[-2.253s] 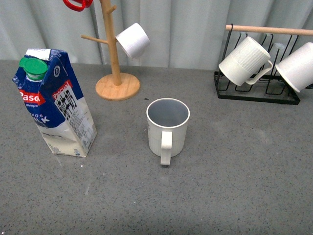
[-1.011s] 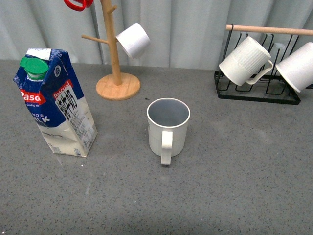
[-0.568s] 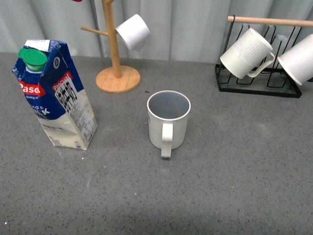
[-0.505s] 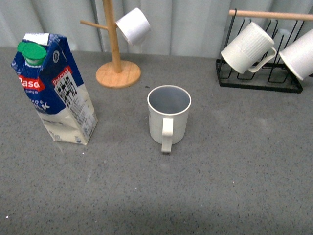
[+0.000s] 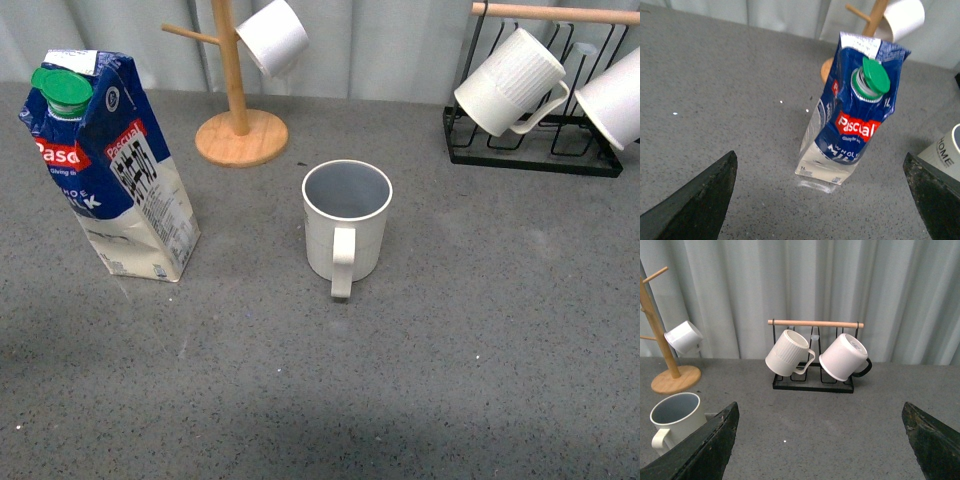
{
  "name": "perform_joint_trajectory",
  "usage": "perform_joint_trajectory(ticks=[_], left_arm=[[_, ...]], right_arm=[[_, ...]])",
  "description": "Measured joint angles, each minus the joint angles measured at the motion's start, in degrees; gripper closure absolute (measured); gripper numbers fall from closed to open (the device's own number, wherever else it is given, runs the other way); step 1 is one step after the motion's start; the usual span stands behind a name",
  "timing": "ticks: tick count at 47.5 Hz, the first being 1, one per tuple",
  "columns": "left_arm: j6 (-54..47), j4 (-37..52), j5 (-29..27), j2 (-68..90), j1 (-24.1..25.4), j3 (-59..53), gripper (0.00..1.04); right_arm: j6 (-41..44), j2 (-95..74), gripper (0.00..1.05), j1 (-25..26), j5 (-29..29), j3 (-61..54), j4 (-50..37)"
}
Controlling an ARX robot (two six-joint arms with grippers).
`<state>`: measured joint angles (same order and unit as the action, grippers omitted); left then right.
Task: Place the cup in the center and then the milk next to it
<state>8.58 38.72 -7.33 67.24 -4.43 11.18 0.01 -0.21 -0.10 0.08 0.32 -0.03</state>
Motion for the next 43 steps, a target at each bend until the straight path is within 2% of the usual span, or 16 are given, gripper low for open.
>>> perform_joint_trajectory(ticks=[6, 13, 24, 43], left_arm=[[-0.72, 5.53, -0.70, 11.80, -2.08, 3.10, 0.07], [-0.74, 7.28, -1.07, 19.45, -3.58, 6.47, 0.07], [-0.85, 8.59, -0.07, 23.19, -4.92, 7.41, 0.07], [-0.85, 10.80, 0.04, 30.40, -3.82, 10.97, 0.07]], right_arm=[[-0.02, 0.00, 0.09, 0.00, 0.00, 0.00, 0.00], [-0.02, 0.00, 0.09, 0.00, 0.00, 0.00, 0.00], [0.00, 0.00, 0.09, 0.00, 0.00, 0.00, 0.00], [-0.02, 0.00, 0.09, 0.00, 0.00, 0.00, 0.00]])
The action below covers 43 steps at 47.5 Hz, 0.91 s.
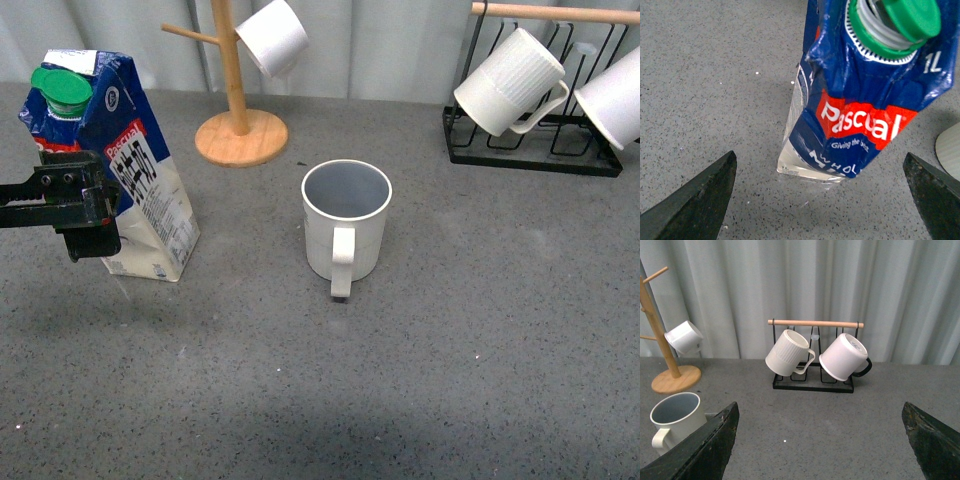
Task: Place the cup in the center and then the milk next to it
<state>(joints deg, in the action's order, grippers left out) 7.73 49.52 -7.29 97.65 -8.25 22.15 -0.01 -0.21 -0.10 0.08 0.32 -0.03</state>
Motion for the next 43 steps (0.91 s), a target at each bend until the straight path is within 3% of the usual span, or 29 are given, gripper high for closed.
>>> perform_joint_trajectory(ticks=[43], left_arm=[[2.91, 0.00, 3.17, 4.28, 2.05, 5.77, 0.07]], right_arm=[[0.02, 0.00, 0.09, 0.00, 0.00, 0.00, 0.00]])
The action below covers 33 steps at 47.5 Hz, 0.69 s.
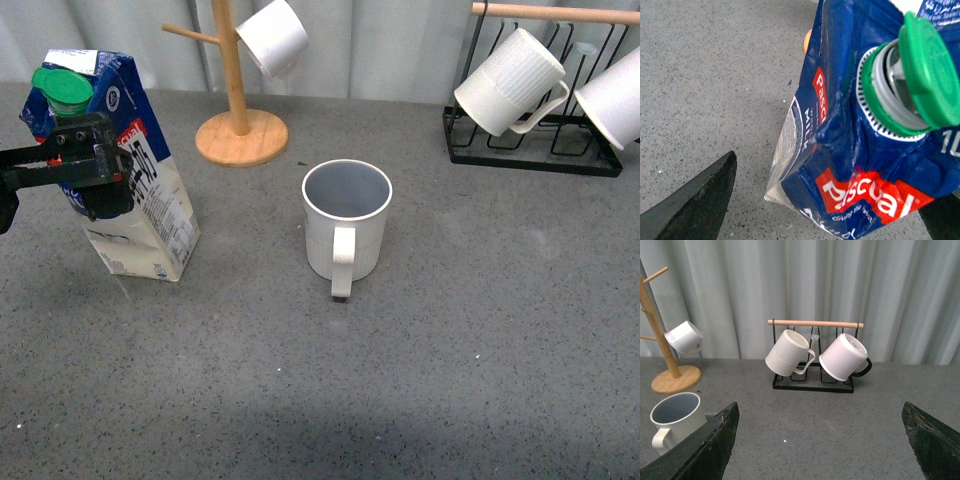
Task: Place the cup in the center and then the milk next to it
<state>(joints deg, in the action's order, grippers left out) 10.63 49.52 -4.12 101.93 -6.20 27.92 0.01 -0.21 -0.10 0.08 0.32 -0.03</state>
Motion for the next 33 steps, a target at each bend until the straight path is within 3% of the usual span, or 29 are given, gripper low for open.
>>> perform_joint_trajectory(ticks=[3, 18, 25, 33], left_arm=[[0.04, 0.04, -0.15, 0.00, 0.00, 0.26, 0.12], [0.85, 1.16, 0.17, -0.44, -0.55, 0.37, 0.74], [1.46, 1.09, -0.72, -3.41, -4.15, 0.00, 0.99], [1.86, 1.16, -3.91, -4.07, -9.90, 0.59, 1.00]], right_arm=[[0.00, 0.00, 0.09, 0.00, 0.00, 0.00, 0.00], [0.00, 0.00, 0.09, 0.00, 0.00, 0.00, 0.00], [0.00, 0.00, 0.09, 0.00, 0.00, 0.00, 0.00], [-0.02, 0.00, 0.09, 0.00, 0.00, 0.00, 0.00]])
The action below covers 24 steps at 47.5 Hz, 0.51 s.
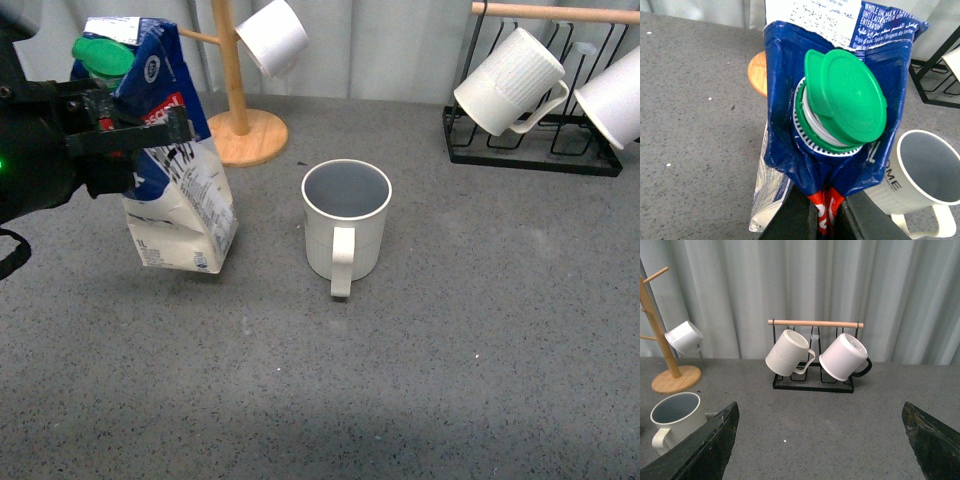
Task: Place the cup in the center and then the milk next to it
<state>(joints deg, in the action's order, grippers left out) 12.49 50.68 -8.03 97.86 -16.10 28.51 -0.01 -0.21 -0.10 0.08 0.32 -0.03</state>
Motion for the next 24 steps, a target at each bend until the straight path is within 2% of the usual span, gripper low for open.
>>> perform_joint_trajectory(ticks=[10, 24], left_arm=[[0.35, 0.85, -2.10, 2.32, -4.70, 1.53, 1.00], [1.55, 3.02, -4.04, 6.84, -8.44, 4.00, 1.00]], right_arm=[[0.02, 0.00, 0.09, 0.00, 0.02, 0.00, 0.00], [0.02, 0.00, 0.09, 0.00, 0.02, 0.00, 0.00]])
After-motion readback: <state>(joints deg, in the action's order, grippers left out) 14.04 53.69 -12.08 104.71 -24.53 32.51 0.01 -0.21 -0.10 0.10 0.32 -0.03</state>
